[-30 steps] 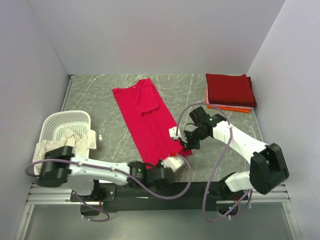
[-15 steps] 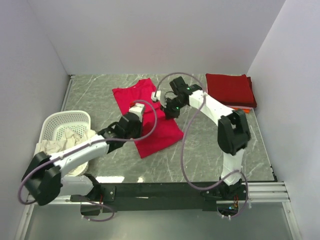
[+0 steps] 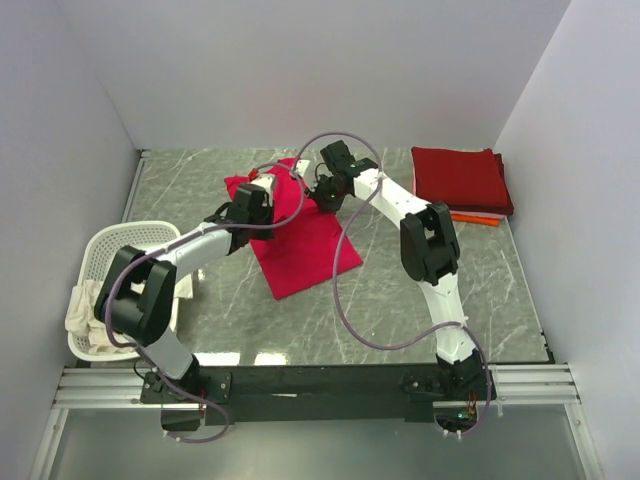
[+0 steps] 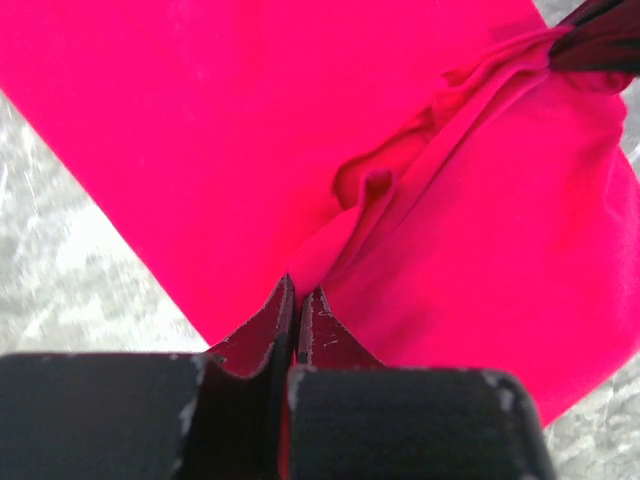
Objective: Fold and stack the t-shirts
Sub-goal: Fold the tshirt
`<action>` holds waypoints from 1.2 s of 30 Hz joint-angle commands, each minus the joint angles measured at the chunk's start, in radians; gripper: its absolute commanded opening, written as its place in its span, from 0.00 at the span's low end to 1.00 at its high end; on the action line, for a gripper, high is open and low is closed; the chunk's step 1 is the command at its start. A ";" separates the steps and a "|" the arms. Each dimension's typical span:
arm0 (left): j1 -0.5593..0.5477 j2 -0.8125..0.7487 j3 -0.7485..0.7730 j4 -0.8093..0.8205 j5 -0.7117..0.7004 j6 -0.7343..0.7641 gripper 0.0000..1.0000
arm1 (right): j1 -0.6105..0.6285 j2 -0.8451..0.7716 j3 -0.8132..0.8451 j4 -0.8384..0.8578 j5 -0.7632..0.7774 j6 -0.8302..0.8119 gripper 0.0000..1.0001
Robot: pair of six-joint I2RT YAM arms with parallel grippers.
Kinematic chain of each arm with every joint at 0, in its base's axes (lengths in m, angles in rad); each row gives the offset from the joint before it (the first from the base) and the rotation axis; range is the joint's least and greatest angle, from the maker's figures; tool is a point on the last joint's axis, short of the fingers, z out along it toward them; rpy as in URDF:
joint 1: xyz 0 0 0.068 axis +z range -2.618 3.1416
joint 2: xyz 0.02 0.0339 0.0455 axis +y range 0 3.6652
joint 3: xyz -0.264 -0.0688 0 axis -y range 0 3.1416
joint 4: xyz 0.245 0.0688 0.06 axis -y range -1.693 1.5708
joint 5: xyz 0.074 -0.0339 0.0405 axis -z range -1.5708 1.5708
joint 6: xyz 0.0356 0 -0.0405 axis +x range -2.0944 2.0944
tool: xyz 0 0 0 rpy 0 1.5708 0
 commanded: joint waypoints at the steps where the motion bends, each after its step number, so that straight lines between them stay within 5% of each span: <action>1: 0.023 0.031 0.062 0.037 0.047 0.053 0.00 | -0.009 0.006 0.051 0.077 0.053 0.045 0.00; 26: 0.069 0.039 0.087 -0.001 0.006 -0.005 0.00 | -0.004 0.094 0.173 0.126 0.104 0.104 0.03; 29: 0.074 0.067 0.114 -0.023 -0.034 -0.015 0.06 | -0.003 0.094 0.169 0.160 0.136 0.116 0.15; 32: 0.083 0.077 0.145 -0.039 -0.154 -0.040 0.46 | 0.010 0.086 0.135 0.288 0.299 0.179 0.54; 33: 0.089 0.071 0.159 -0.047 -0.190 -0.043 0.48 | 0.014 0.083 0.121 0.327 0.335 0.192 0.67; 36: 0.104 0.038 0.220 -0.064 -0.327 -0.008 0.58 | 0.014 0.075 0.138 0.424 0.427 0.249 0.76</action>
